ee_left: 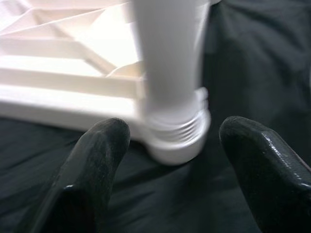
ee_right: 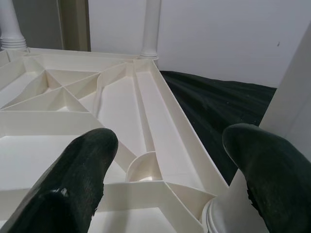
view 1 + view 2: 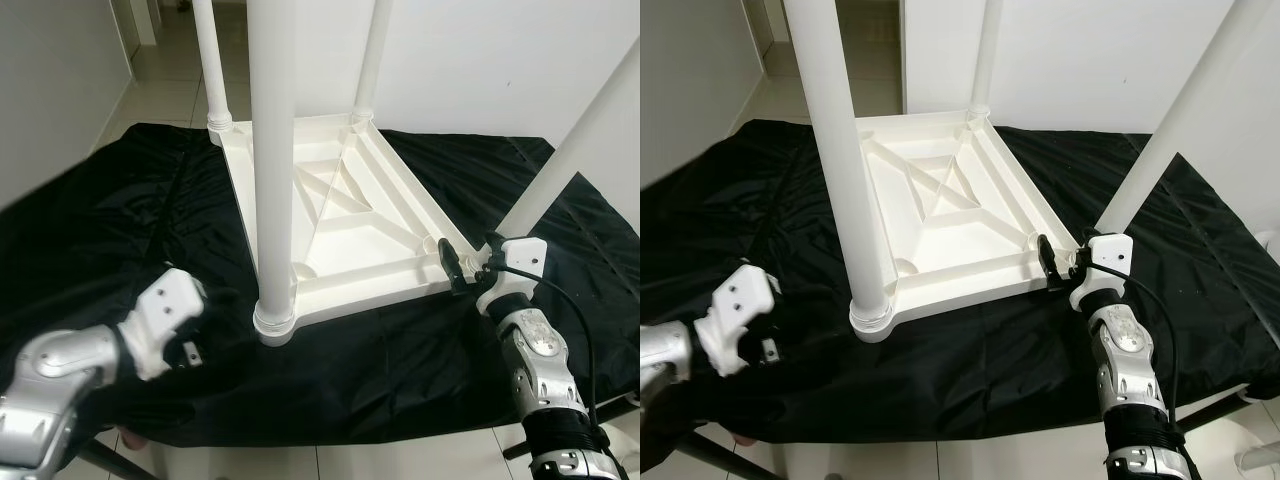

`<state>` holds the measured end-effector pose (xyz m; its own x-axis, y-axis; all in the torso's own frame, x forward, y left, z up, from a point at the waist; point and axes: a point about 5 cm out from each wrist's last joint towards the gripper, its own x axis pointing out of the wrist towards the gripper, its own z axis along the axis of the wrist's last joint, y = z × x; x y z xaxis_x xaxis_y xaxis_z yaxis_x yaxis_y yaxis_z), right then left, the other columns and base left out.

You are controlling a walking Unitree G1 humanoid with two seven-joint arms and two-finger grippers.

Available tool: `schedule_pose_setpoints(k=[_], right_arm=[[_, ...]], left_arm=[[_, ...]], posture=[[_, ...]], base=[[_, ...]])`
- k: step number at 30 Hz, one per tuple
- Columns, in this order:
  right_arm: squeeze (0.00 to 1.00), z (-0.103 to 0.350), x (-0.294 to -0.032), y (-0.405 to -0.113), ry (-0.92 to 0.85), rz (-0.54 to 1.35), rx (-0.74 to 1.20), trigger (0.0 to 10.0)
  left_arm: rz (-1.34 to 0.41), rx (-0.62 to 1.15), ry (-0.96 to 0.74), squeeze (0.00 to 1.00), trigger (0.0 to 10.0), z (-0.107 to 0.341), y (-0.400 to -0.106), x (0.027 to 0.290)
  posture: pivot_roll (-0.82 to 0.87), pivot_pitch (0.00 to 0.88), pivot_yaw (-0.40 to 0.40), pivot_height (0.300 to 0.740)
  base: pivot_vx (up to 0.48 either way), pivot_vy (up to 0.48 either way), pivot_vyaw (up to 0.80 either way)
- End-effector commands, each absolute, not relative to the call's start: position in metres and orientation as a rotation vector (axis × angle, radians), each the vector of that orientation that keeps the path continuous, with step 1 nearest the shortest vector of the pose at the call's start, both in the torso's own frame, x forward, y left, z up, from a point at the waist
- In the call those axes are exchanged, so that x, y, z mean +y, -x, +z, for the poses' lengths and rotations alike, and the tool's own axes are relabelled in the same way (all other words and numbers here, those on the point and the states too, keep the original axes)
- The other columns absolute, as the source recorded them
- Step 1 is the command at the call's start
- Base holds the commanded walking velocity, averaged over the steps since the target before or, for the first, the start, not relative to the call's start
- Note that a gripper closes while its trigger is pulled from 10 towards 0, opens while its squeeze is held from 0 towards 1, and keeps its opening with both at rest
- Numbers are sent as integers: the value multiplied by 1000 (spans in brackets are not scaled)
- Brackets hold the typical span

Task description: Building children table

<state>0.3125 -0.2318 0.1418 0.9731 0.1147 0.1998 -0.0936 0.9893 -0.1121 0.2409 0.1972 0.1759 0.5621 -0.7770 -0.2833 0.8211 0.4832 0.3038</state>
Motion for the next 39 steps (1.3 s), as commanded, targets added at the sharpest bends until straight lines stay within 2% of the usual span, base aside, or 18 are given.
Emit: schedule_pose_setpoints(k=[1, 2, 4, 6, 9, 16, 17, 20, 24, 28, 36, 37, 38, 39], right_arm=[[0, 150, -242, -313, 117, 59, -245, 10000], [0, 150, -242, -313, 118, 62, -245, 10000], [0, 149, -241, -314, 119, 70, -243, 10000], [0, 149, -241, -314, 119, 70, -243, 10000], [0, 148, -238, -314, 119, 93, -240, 10000], [0, 142, -224, -313, 110, 176, -217, 10000], [0, 142, -224, -313, 110, 176, -217, 10000], [0, 131, -212, -307, 101, 226, -178, 10000], [0, 128, -209, -306, 96, 224, -171, 10000], [0, 110, -195, -300, 57, 179, -104, 10000], [0, 110, -195, -300, 57, 179, -104, 10000], [0, 104, -191, -297, 25, 149, -85, 10000], [0, 93, -184, -292, -56, 36, -60, 10000], [0, 93, -184, -292, -56, 36, -60, 10000]], left_arm=[[-944, 109, -458, 0, 10000, 176, -244, 202], [-906, 108, -465, 0, 10000, 177, -249, 206], [-713, 53, -487, 0, 10000, 186, -276, 215], [-713, 53, -487, 0, 10000, 186, -276, 215], [-587, 4, -480, 0, 10000, 194, -294, 217], [-462, -95, -403, 0, 10000, 213, -320, 208], [-462, -95, -403, 0, 10000, 213, -320, 208], [-483, -173, -331, 0, 10000, 227, -332, 186], [-501, -185, -318, 0, 10000, 229, -333, 180], [-625, -238, -257, 0, 10000, 233, -333, 155], [-625, -238, -257, 0, 10000, 233, -333, 155], [-675, -255, -242, 0, 10000, 235, -332, 146], [-783, -275, -218, 0, 10000, 236, -327, 131], [-783, -275, -218, 0, 10000, 236, -327, 131]], posture=[[-5, 25, -54, 740], [-5, 25, -54, 740], [-3, 26, -57, 740], [-3, 26, -57, 740], [-6, 25, -56, 740], [-16, 28, -52, 740], [-16, 28, -52, 740], [-18, 29, -52, 740], [-18, 29, -52, 740], [-20, 30, -55, 740], [-20, 30, -55, 740], [-21, 29, -56, 740], [-31, 28, -56, 740], [-31, 28, -56, 740]], base=[[0, 0, 0], [0, 0, 0], [0, 0, 0], [0, 0, 0], [0, 0, 0], [0, 0, 0], [0, 0, 0], [0, 0, 0], [0, 0, 0], [0, 0, 0], [0, 0, 0], [0, 0, 0], [0, 0, 0], [0, 0, 0]])
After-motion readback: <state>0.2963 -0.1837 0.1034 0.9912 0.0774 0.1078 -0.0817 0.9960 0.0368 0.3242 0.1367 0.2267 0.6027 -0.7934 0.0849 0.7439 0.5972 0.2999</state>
